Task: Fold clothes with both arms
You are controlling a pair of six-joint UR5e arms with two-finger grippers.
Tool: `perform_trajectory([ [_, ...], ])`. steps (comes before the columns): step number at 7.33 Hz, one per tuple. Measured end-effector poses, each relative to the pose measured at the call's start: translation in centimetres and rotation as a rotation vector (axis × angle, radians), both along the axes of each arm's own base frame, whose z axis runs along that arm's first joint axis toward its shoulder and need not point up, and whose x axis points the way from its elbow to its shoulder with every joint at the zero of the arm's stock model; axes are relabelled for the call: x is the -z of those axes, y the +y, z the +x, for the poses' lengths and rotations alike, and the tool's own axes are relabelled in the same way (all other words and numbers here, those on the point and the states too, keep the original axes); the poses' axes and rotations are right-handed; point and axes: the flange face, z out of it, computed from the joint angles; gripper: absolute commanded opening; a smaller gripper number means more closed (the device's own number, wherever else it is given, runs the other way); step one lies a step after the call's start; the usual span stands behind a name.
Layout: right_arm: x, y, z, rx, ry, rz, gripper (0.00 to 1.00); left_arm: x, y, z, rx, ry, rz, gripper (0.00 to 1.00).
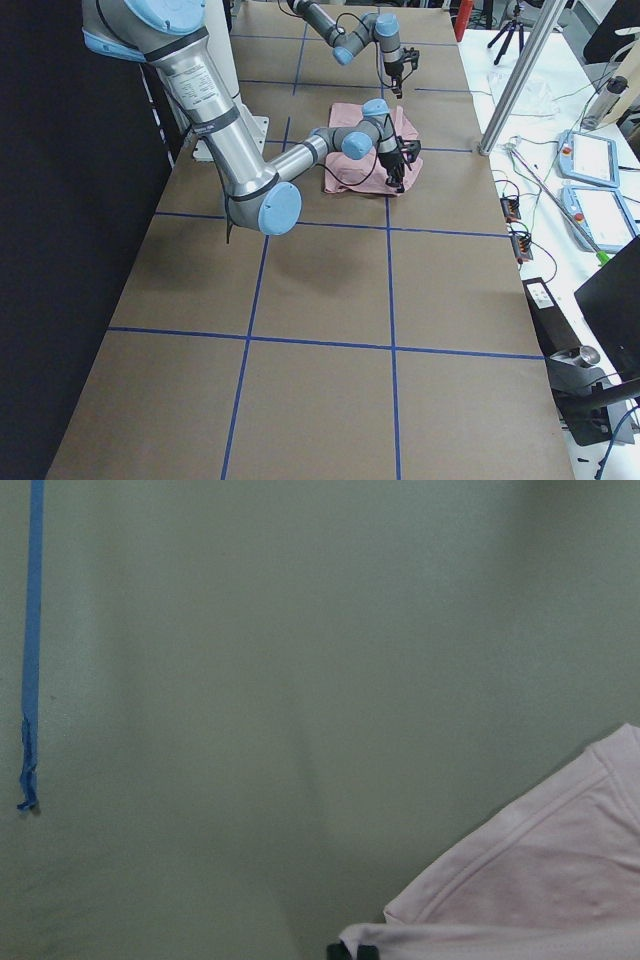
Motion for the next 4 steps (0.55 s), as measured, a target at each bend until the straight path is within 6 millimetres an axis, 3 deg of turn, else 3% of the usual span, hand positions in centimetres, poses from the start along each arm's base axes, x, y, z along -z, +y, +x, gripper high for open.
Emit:
perform_trajectory([
  [2,2.2,-1.0,0.6,0.077,-0.021,0.038,1.00,0.7,2.1,-2.2,-0.027,0.035,0.070,1.00],
  [4,3.2,-0.8,4.1,0.173,-0.074,0.050,1.00,0.8,5.8,-5.0,-0.061,0.068,0.119,1.00],
])
